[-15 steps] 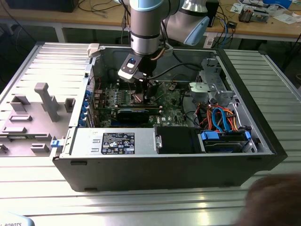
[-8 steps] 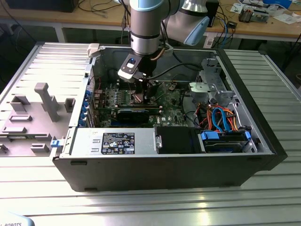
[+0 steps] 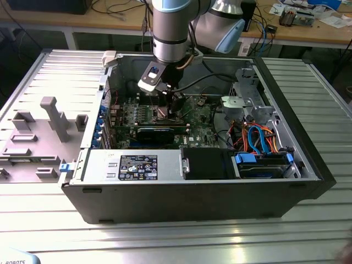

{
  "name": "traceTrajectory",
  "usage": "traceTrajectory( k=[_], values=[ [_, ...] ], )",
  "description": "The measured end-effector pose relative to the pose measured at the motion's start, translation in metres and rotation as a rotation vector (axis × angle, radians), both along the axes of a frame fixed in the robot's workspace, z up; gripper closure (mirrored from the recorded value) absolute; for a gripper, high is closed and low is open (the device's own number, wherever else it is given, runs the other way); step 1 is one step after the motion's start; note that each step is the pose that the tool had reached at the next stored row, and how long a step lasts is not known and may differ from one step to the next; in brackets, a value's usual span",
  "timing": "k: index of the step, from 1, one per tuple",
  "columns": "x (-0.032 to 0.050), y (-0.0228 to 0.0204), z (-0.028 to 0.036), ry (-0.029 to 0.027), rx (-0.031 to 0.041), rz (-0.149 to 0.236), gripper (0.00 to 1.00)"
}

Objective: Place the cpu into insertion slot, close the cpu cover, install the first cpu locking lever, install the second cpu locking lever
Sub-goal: 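Place the cpu into insertion slot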

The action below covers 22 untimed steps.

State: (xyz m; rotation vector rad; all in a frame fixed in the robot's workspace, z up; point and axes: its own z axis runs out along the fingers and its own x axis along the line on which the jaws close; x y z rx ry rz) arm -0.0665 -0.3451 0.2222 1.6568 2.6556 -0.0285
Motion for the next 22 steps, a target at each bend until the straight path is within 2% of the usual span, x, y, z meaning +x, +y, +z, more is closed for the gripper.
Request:
traceTrajectory(
  k=[2, 4, 22],
  values=[
    [0.0, 0.0005, -0.0001, -0.0002, 0.005, -0.004, 0.46],
    [0.0, 0.0012, -0.0002, -0.0002, 0.0063, -0.015, 0.46],
    [0.0, 0.0024, -0.004, -0.0003, 0.0061, -0.122, 0.46]
  ],
)
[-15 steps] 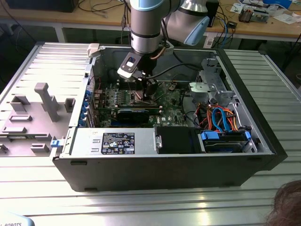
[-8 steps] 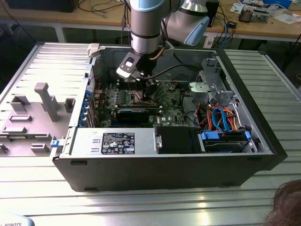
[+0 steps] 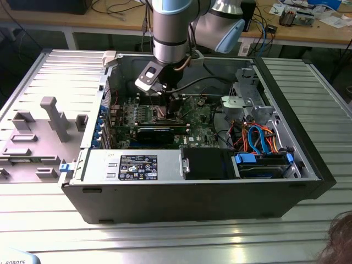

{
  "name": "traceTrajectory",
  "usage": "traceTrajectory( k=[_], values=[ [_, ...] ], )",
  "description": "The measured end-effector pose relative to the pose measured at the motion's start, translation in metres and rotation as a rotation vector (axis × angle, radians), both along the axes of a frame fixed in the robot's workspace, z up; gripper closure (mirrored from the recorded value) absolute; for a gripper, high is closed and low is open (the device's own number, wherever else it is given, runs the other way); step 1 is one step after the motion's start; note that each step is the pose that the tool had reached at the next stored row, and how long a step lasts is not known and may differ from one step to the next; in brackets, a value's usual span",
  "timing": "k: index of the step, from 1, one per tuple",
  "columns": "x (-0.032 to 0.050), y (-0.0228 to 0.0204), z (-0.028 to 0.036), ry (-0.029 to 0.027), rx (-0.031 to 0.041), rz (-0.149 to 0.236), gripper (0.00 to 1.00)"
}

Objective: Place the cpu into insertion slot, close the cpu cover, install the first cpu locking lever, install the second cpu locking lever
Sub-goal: 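Place the cpu into insertion slot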

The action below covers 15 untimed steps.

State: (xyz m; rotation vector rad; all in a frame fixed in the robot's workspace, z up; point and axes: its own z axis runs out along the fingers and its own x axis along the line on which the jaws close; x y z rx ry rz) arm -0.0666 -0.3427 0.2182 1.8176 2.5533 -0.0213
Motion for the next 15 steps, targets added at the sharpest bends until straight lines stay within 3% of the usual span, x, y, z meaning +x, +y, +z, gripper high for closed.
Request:
traceTrajectory(
  k=[10, 15],
  values=[
    [0.0, 0.0, -0.001, 0.0, 0.0, -0.059, 0.46],
    [0.0, 0.0, -0.001, 0.0, 0.0, -0.067, 0.46]
  ],
)
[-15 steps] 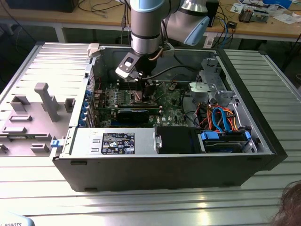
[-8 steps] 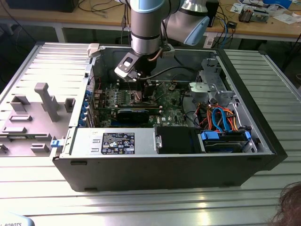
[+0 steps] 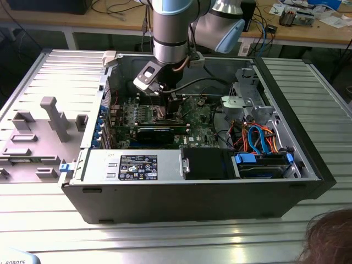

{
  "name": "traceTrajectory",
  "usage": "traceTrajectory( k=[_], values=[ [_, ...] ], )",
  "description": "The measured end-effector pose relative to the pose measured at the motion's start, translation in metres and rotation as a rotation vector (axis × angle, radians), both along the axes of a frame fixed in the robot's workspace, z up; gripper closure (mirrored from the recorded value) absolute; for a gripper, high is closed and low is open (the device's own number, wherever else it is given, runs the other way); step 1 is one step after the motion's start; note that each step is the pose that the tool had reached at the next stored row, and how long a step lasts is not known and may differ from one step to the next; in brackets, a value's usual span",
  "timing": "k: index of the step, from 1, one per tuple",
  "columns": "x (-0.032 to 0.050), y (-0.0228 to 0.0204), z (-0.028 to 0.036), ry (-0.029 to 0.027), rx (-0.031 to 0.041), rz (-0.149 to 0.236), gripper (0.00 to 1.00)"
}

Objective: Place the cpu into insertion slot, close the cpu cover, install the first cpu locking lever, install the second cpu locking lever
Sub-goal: 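Place the cpu into insertion slot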

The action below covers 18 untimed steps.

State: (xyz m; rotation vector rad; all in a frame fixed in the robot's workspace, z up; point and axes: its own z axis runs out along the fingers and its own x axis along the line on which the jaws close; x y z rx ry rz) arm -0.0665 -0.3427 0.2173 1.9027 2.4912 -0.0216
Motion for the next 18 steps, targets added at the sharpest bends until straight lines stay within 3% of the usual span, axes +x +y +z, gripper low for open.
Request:
traceTrajectory(
  k=[6, 14, 18],
  values=[
    [0.0, 0.0, 0.0, 0.0001, 0.0, -0.017, 0.46],
    [0.0, 0.0001, -0.001, 0.0001, 0.0015, -0.134, 0.46],
    [0.0003, 0.0007, -0.001, 0.0001, 0.0016, -0.167, 0.46]
  ],
)
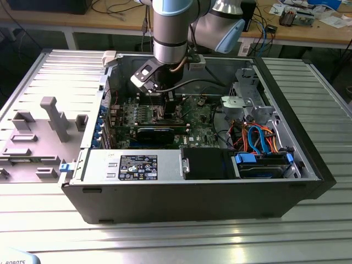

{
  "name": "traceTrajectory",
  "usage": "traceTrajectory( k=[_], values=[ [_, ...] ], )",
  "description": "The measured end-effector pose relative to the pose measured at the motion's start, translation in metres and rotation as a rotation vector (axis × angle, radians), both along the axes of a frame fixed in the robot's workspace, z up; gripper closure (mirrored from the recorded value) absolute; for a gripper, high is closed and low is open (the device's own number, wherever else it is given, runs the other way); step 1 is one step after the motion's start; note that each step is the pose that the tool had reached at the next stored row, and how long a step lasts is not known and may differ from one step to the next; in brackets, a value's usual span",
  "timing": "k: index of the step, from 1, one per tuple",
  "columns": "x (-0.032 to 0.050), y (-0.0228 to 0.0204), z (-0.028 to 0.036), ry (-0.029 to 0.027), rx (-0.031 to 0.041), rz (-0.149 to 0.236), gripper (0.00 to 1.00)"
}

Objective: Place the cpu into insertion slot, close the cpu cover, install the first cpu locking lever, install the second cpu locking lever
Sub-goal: 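Place the cpu into insertion slot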

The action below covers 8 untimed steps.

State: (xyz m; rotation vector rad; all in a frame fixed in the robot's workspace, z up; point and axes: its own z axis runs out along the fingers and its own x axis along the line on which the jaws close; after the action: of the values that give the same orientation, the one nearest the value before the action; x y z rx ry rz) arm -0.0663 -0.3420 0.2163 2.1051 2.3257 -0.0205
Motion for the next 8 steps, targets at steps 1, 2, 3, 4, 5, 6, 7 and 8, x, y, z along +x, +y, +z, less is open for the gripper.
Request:
traceTrajectory(
  k=[1, 2, 3, 4, 5, 6, 7, 8],
  values=[
    [0.0, 0.0, 0.0, 0.0, 0.0001, -0.015, 0.46],
    [0.0, 0.0, 0.0, 0.0, 0.0002, -0.024, 0.46],
    [0.0001, 0.0001, 0.0, -0.0001, 0.0006, -0.034, 0.46],
    [0.0001, 0.0002, 0.0, 0.0, 0.0016, -0.05, 0.46],
    [0.0003, 0.0007, 0.0, 0.0001, 0.002, -0.056, 0.46],
    [0.0005, 0.0012, -0.0001, 0.0, 0.0028, -0.06, 0.46],
    [0.0005, 0.0017, 0.0, 0.0002, 0.0031, -0.061, 0.46],
    [0.0007, 0.0029, -0.0001, 0.0003, 0.0037, -0.062, 0.46]
  ],
)
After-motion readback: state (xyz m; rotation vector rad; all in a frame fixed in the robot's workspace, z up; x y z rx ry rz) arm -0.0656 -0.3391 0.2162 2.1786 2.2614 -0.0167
